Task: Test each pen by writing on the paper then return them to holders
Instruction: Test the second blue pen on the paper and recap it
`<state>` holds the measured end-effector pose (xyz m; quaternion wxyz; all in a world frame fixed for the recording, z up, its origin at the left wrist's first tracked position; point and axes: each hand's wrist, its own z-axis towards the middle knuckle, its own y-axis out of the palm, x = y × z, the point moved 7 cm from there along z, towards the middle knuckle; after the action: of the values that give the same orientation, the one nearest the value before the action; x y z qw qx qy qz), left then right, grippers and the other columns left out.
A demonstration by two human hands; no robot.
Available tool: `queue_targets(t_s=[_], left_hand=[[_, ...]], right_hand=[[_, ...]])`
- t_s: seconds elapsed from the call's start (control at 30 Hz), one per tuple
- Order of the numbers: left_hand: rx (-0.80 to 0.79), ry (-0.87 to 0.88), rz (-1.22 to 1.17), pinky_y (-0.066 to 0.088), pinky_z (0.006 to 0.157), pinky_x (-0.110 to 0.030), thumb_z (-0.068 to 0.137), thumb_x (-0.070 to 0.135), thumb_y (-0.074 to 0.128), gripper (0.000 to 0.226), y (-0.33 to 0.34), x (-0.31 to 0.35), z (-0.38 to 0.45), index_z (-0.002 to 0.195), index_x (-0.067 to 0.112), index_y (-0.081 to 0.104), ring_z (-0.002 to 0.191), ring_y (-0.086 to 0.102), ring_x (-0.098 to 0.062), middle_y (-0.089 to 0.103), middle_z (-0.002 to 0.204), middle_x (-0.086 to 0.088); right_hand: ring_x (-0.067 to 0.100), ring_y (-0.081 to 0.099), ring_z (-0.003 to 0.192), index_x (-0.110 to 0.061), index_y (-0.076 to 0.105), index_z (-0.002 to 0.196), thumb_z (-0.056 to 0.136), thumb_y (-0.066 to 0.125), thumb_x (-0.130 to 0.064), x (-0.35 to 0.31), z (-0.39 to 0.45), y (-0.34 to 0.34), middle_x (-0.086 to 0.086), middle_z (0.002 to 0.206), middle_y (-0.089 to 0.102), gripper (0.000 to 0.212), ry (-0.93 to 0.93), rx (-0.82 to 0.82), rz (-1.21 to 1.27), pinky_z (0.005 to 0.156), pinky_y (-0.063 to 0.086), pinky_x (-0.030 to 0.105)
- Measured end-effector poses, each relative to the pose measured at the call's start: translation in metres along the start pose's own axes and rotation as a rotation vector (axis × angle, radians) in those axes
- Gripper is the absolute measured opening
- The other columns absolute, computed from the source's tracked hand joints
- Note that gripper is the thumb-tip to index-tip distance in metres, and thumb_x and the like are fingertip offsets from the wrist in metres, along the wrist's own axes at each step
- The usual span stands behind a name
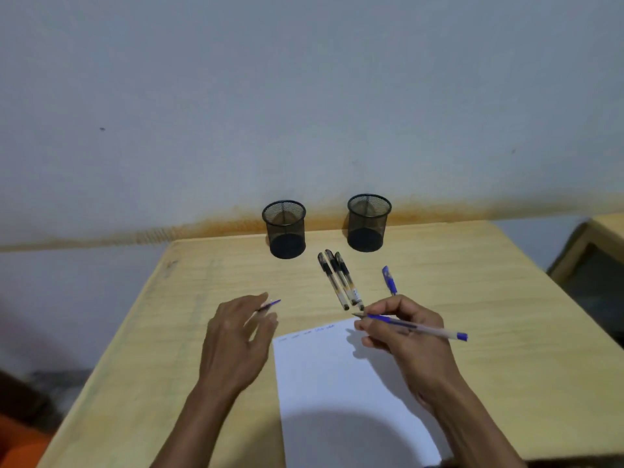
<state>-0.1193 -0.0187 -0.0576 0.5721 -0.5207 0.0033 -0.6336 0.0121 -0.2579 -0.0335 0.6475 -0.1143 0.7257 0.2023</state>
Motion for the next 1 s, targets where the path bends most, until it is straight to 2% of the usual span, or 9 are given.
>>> queue_targets(t_s=[0.07, 0.13, 0.27, 0.43, 0.57, 0.67, 0.8, 0.9, 1.0], left_hand=[[0.032, -0.036, 0.216, 0.05, 0.091, -0.041, 0.092, 0.028, 0.064, 0.029, -0.001, -0.004, 0.014, 0.118, 0.02, 0.071, 0.11, 0.058, -0.026, 0.069, 0.113, 0.0], [-0.035, -0.088, 0.387, 0.049, 0.087, -0.045, 0.094, 0.027, 0.059, 0.022, 0.005, -0.012, 0.027, 0.107, 0.018, 0.074, 0.105, 0.058, -0.034, 0.068, 0.11, -0.007], [-0.159, -0.093, 0.532, 0.04, 0.08, -0.04, 0.094, 0.028, 0.062, 0.018, 0.016, -0.018, 0.036, 0.086, 0.022, 0.077, 0.1, 0.056, -0.032, 0.064, 0.101, -0.004], [-0.142, -0.11, 0.302, 0.043, 0.085, -0.039, 0.091, 0.026, 0.068, 0.011, 0.013, -0.01, 0.027, 0.092, 0.022, 0.078, 0.104, 0.056, -0.024, 0.064, 0.104, 0.003], [-0.133, -0.025, -0.031, 0.04, 0.087, -0.021, 0.091, 0.028, 0.063, 0.012, 0.007, 0.033, 0.002, 0.089, 0.034, 0.073, 0.106, 0.052, -0.002, 0.061, 0.105, 0.022], [-0.122, -0.019, -0.158, 0.043, 0.087, -0.015, 0.091, 0.013, 0.068, 0.019, 0.004, 0.052, -0.014, 0.092, 0.031, 0.074, 0.106, 0.06, -0.006, 0.065, 0.103, 0.023], [-0.121, 0.055, -0.176, 0.047, 0.086, -0.022, 0.091, 0.024, 0.066, 0.011, -0.002, 0.065, -0.021, 0.094, 0.032, 0.073, 0.1, 0.063, -0.005, 0.066, 0.102, 0.026], [-0.156, 0.088, -0.166, 0.049, 0.085, -0.028, 0.09, 0.042, 0.055, 0.021, -0.004, 0.071, -0.024, 0.096, 0.032, 0.073, 0.098, 0.063, -0.004, 0.066, 0.103, 0.026], [-0.18, 0.107, -0.178, 0.051, 0.083, -0.032, 0.091, 0.043, 0.054, 0.025, -0.004, 0.076, -0.025, 0.098, 0.031, 0.074, 0.097, 0.064, -0.007, 0.068, 0.101, 0.022]], right_hand=[[0.025, 0.077, 0.076, 0.002, 0.068, 0.084, 0.083, 0.074, 0.01, 0.003, -0.006, 0.002, 0.016, 0.08, 0.077, 0.01, 0.0, -0.002, 0.002, 0.061, 0.06, 0.029], [0.023, 0.075, 0.073, 0.003, 0.067, 0.083, 0.081, 0.076, 0.008, 0.005, -0.011, 0.004, 0.017, 0.08, 0.077, 0.011, -0.005, 0.001, 0.006, 0.059, 0.06, 0.03], [0.015, 0.073, 0.067, 0.001, 0.072, 0.081, 0.077, 0.081, 0.008, 0.009, -0.016, 0.004, 0.014, 0.078, 0.078, 0.011, 0.004, 0.015, -0.004, 0.064, 0.063, 0.03], [0.014, 0.073, 0.068, -0.007, 0.077, 0.084, 0.08, 0.08, 0.004, 0.005, -0.018, 0.004, 0.008, 0.08, 0.079, 0.012, 0.021, 0.018, -0.017, 0.066, 0.063, 0.031], [0.015, 0.075, 0.073, -0.01, 0.074, 0.079, 0.08, 0.084, -0.008, -0.014, -0.018, 0.006, 0.004, 0.076, 0.078, 0.01, -0.122, 0.042, -0.103, 0.065, 0.064, 0.034], [0.011, 0.073, 0.072, -0.018, 0.075, 0.075, 0.079, 0.086, -0.016, -0.023, -0.017, 0.013, -0.003, 0.075, 0.077, 0.012, -0.202, 0.008, -0.228, 0.066, 0.062, 0.03], [0.012, 0.073, 0.074, -0.018, 0.075, 0.076, 0.079, 0.086, -0.016, -0.023, -0.018, 0.017, -0.003, 0.076, 0.076, 0.011, -0.222, -0.042, -0.297, 0.066, 0.058, 0.026], [0.011, 0.072, 0.073, -0.02, 0.075, 0.074, 0.078, 0.086, -0.018, -0.019, -0.019, 0.018, -0.004, 0.075, 0.076, 0.012, -0.203, -0.072, -0.33, 0.065, 0.057, 0.026], [0.01, 0.072, 0.074, -0.021, 0.076, 0.074, 0.078, 0.087, -0.022, -0.019, -0.02, 0.021, -0.005, 0.076, 0.077, 0.012, -0.191, -0.094, -0.329, 0.065, 0.058, 0.028]])
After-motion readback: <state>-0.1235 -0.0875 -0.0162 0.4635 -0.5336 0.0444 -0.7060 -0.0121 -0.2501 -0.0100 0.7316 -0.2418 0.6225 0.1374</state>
